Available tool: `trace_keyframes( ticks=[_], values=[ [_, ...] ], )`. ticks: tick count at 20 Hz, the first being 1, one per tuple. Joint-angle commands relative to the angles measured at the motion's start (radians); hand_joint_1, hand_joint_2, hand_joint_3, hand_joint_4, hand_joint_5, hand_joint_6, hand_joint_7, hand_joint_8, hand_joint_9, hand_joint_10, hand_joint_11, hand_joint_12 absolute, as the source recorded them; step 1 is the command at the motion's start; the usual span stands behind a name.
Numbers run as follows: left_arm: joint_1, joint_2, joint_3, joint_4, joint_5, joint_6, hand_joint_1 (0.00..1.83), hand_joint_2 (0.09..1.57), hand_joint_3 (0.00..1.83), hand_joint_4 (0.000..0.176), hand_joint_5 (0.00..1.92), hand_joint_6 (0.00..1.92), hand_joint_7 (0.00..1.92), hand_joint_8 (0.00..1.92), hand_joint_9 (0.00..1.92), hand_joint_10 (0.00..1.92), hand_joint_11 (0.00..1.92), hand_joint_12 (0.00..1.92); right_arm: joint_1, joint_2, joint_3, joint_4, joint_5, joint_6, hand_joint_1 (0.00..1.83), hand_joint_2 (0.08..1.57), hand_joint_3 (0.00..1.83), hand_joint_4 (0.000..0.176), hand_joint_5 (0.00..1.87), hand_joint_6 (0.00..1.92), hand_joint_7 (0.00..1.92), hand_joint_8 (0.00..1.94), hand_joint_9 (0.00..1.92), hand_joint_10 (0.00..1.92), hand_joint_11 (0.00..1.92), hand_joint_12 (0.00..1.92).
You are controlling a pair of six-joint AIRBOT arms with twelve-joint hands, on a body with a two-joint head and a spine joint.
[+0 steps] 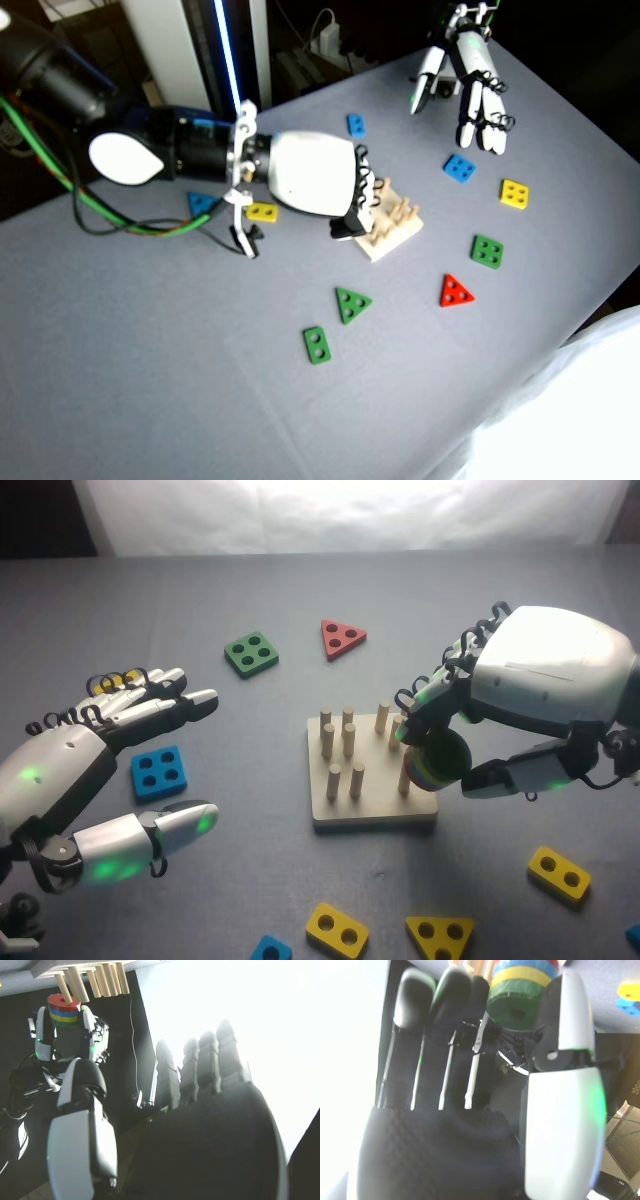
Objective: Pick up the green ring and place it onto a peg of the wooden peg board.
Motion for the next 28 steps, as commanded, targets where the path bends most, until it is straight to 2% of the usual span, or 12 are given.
trace_keyframes(
  ticks=[1,2,4,6,9,10,13,16,19,21,22,28],
  values=[
    [-0.007,-0.006,-0.002,0.017,-0.122,-0.008,0.65,1.11,0.0,0.063,0.39,0.0,0.15,0.0,0.09,0.0,0.0,0.29,0.017,0.003,-0.002,0.022,0.117,0.004,1.22,1.12,0.0,0.021,0.93,1.06,1.02,0.99,0.97,1.0,0.83,1.38],
    [-0.007,-0.006,-0.002,0.017,-0.122,-0.008,0.65,1.11,0.0,0.051,0.4,0.0,0.16,0.0,0.1,0.0,0.0,0.32,0.019,0.003,-0.002,0.022,0.117,0.004,1.22,1.11,0.0,0.017,0.94,1.02,1.02,1.0,0.97,1.0,0.83,1.37],
    [-0.007,-0.006,-0.002,0.017,-0.122,-0.008,0.65,1.11,0.0,0.061,0.39,0.0,0.16,0.0,0.1,0.0,0.0,0.3,0.025,0.003,-0.001,0.017,0.117,0.004,1.23,1.11,0.0,0.001,0.98,0.93,1.02,1.05,0.96,1.04,0.82,1.37],
    [-0.007,-0.006,-0.002,0.017,-0.122,-0.009,0.64,1.11,0.0,0.069,0.39,0.0,0.15,0.0,0.1,0.0,0.0,0.21,0.027,0.002,0.003,0.015,0.116,0.004,1.23,1.11,0.0,0.0,0.99,0.91,1.01,1.06,0.95,1.08,0.81,1.39],
    [-0.007,-0.006,-0.002,0.017,-0.122,-0.009,0.65,1.12,0.0,0.067,0.38,0.0,0.15,0.0,0.09,0.0,0.0,0.25,0.027,-0.006,0.007,0.014,0.115,0.004,1.25,1.08,0.0,0.0,1.04,0.82,1.08,0.95,1.02,0.97,0.87,1.26],
    [-0.007,-0.006,-0.002,0.017,-0.122,-0.009,0.65,1.11,0.0,0.073,0.38,0.0,0.15,0.0,0.08,0.0,0.0,0.26,0.027,-0.008,0.008,0.011,0.113,0.004,1.25,1.07,0.0,0.0,1.05,0.81,1.09,0.94,1.02,0.99,0.84,1.32],
    [-0.007,-0.006,-0.002,0.017,-0.122,-0.01,0.64,1.12,0.0,0.067,0.39,0.0,0.14,0.0,0.07,0.0,0.0,0.27,0.028,-0.014,0.008,0.003,0.102,0.004,1.27,1.04,0.0,0.0,1.13,0.64,1.14,0.88,1.08,1.03,0.96,1.36],
    [-0.007,-0.006,-0.002,0.017,-0.122,-0.01,0.67,1.13,0.0,0.062,0.37,0.0,0.13,0.0,0.06,0.0,0.0,0.24,0.032,-0.016,0.004,-0.008,0.102,0.006,1.26,1.03,0.0,0.0,1.14,0.67,1.19,0.74,1.13,0.91,0.99,1.29],
    [-0.007,-0.006,-0.002,0.016,-0.123,-0.01,0.62,1.13,0.0,0.06,0.38,0.0,0.14,0.0,0.07,0.0,0.0,0.28,0.041,-0.017,0.001,-0.024,0.103,0.009,1.26,1.04,0.0,0.0,1.12,0.7,1.17,0.78,1.13,0.92,0.99,1.32],
    [-0.007,-0.006,-0.002,0.016,-0.122,-0.01,0.67,1.12,0.0,0.045,0.39,0.0,0.14,0.0,0.08,0.0,0.0,0.3,0.045,-0.022,0.003,-0.029,0.102,0.009,1.26,1.04,0.0,0.0,1.11,0.7,1.16,0.81,1.14,0.91,1.0,1.3],
    [-0.007,-0.006,-0.001,0.016,-0.122,-0.011,0.66,1.12,0.0,0.056,0.39,0.0,0.14,0.0,0.08,0.0,0.0,0.33,0.046,-0.025,0.005,-0.033,0.1,0.009,1.26,1.05,0.0,0.0,1.12,0.67,1.15,0.84,1.14,0.94,1.01,1.34],
    [-0.007,-0.005,-0.001,0.016,-0.122,-0.012,0.68,1.11,0.0,0.064,0.39,0.0,0.15,0.0,0.08,0.0,0.0,0.32,0.053,-0.035,0.006,-0.05,0.089,0.009,1.27,1.05,0.0,0.0,1.12,0.63,1.13,0.92,1.17,0.88,1.01,1.29]
  ],
)
